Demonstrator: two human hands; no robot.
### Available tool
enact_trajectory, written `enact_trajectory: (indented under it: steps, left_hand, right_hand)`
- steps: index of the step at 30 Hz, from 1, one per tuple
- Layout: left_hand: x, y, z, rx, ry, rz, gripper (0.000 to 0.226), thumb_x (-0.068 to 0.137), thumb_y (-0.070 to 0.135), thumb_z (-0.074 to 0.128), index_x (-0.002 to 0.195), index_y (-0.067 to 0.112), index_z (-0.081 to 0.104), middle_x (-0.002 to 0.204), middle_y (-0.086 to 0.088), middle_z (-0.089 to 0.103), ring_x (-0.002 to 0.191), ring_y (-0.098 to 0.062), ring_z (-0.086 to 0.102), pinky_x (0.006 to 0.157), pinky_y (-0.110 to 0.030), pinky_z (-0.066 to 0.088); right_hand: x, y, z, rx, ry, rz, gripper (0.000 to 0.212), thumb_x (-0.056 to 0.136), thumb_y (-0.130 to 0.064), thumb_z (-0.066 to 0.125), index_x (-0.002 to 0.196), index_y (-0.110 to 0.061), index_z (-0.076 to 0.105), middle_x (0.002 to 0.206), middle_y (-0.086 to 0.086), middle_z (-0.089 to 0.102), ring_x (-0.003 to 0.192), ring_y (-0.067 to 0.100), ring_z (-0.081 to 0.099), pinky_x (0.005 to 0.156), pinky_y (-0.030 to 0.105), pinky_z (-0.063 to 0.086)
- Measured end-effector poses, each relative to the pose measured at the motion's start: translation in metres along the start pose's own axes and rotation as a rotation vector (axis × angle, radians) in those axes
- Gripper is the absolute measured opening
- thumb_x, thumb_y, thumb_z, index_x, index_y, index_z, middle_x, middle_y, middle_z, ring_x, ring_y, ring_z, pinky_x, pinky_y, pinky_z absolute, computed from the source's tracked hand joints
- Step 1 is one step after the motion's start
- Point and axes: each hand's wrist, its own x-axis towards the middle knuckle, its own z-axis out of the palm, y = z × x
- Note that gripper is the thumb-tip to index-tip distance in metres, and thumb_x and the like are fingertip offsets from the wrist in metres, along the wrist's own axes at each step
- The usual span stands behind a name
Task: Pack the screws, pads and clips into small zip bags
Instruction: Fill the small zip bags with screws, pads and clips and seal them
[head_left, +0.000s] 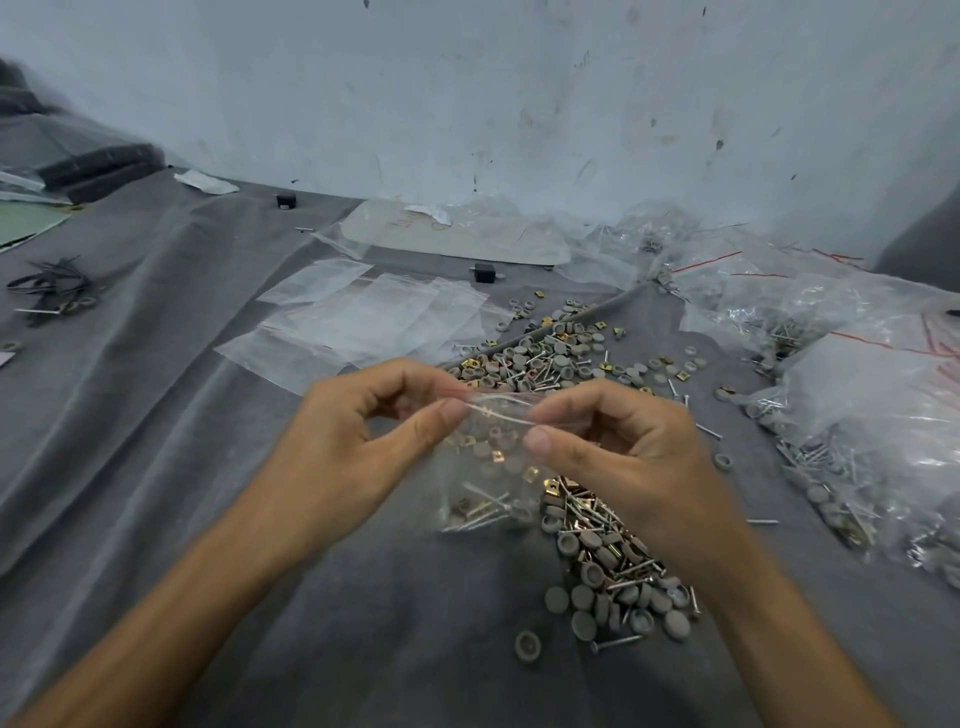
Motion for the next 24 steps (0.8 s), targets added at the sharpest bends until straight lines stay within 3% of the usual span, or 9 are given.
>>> enact_trajectory:
  steps: [3,5,8,12,17,24]
  left_hand:
    - [-0.001,0.004,0.008,-0.067,0.043,-0.022,0.007,0.084,0.032,0.069,0.091,0.032,0.072,0.081,0.017,0.071,0.075,0.002,0.061,0.075,-0.013,0.049]
    - [-0.004,0.007,0.014,-0.072,0.064,-0.029,0.005,0.084,0.031,0.069,0.088,0.031,0.071,0.079,0.015,0.069,0.073,-0.001,0.059,0.074,-0.013,0.048]
    - [-0.009,0.01,0.02,-0.031,0.053,-0.025,0.003,0.087,0.033,0.069,0.087,0.03,0.07,0.081,0.009,0.07,0.074,-0.007,0.061,0.071,-0.014,0.047]
    - [-0.011,0.015,0.021,0.006,0.04,0.007,0.005,0.089,0.038,0.068,0.089,0.033,0.071,0.084,0.013,0.072,0.076,-0.004,0.062,0.069,-0.013,0.046]
    - [-0.012,0.017,0.021,-0.007,0.046,0.007,0.002,0.088,0.036,0.07,0.089,0.035,0.072,0.083,0.013,0.072,0.074,-0.004,0.062,0.071,-0.012,0.046]
    - [-0.012,0.018,0.021,0.008,0.028,0.014,0.007,0.088,0.038,0.072,0.092,0.032,0.073,0.084,0.007,0.072,0.076,-0.011,0.064,0.071,-0.017,0.049]
  right_hand:
    - [0.001,-0.005,-0.001,-0.077,0.037,-0.019,0.027,0.08,-0.045,0.081,0.098,-0.027,0.071,0.091,-0.001,0.073,0.079,0.027,0.067,0.068,0.036,0.056]
    - [0.004,-0.009,0.0,-0.154,0.06,-0.036,0.033,0.079,-0.048,0.081,0.105,-0.035,0.067,0.102,-0.008,0.07,0.091,0.014,0.066,0.078,0.027,0.053]
    - [0.006,-0.014,0.005,-0.371,0.002,-0.122,0.035,0.083,-0.049,0.076,0.114,-0.038,0.066,0.11,-0.018,0.068,0.109,0.007,0.063,0.084,0.012,0.046]
    - [0.005,-0.016,0.012,-0.472,-0.013,-0.223,0.007,0.087,-0.029,0.076,0.093,-0.026,0.073,0.089,-0.015,0.068,0.09,0.008,0.065,0.077,0.023,0.049]
    - [0.003,-0.023,0.012,-0.507,0.033,-0.249,0.006,0.085,-0.024,0.077,0.09,-0.023,0.073,0.088,-0.016,0.066,0.086,0.007,0.064,0.074,0.012,0.043]
    - [0.002,-0.027,0.017,-0.512,0.117,-0.225,0.007,0.076,-0.022,0.077,0.076,-0.022,0.069,0.076,-0.014,0.065,0.075,0.009,0.062,0.067,0.013,0.041]
